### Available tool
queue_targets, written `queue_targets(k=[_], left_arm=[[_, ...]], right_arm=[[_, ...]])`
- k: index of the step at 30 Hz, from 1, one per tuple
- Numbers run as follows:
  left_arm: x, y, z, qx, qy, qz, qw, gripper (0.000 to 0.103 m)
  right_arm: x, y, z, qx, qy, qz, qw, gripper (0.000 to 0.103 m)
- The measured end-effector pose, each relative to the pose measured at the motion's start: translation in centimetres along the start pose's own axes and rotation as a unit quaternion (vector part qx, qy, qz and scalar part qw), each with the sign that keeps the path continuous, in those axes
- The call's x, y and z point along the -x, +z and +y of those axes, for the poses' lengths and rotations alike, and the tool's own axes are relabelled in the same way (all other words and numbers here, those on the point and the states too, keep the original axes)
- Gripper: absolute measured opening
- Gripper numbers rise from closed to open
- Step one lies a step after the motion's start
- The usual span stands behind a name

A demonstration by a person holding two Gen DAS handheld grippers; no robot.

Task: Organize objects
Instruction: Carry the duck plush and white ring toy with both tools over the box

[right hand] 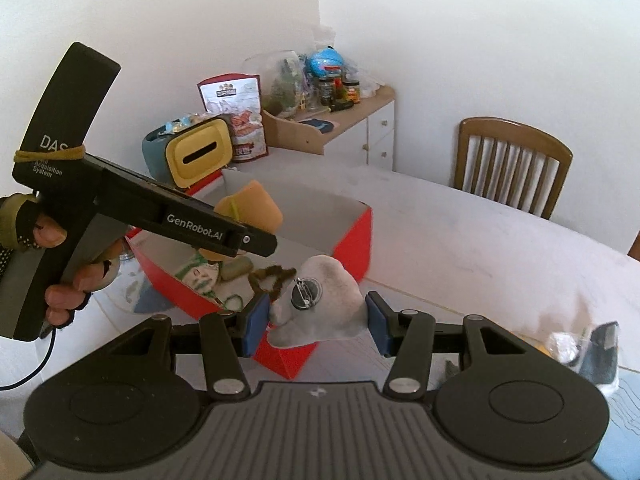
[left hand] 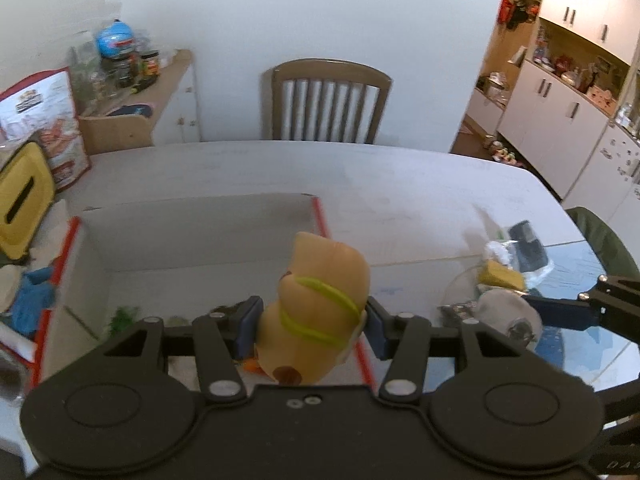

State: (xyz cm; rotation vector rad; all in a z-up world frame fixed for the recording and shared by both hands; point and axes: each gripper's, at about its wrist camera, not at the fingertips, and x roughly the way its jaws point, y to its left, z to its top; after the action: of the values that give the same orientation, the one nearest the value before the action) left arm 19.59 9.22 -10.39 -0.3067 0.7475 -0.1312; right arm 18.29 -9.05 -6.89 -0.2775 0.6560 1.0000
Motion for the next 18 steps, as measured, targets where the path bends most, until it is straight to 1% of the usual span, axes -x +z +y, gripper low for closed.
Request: queue_targets(k=[8,18], left_arm=[[0.7,0.2,4.6,0.009,0.024,-0.001,0.9997,0.052],[-0.1,0.2,10.1,0.02,0.05,0.01,0.9985,0.052]], right_arm=[[-2.6,1.5,2.5,-0.001,0.004,0.002,1.0,0.052],[-7.0,2.9,5.3,0.006,-0.003,0.02,1.0,0.052]])
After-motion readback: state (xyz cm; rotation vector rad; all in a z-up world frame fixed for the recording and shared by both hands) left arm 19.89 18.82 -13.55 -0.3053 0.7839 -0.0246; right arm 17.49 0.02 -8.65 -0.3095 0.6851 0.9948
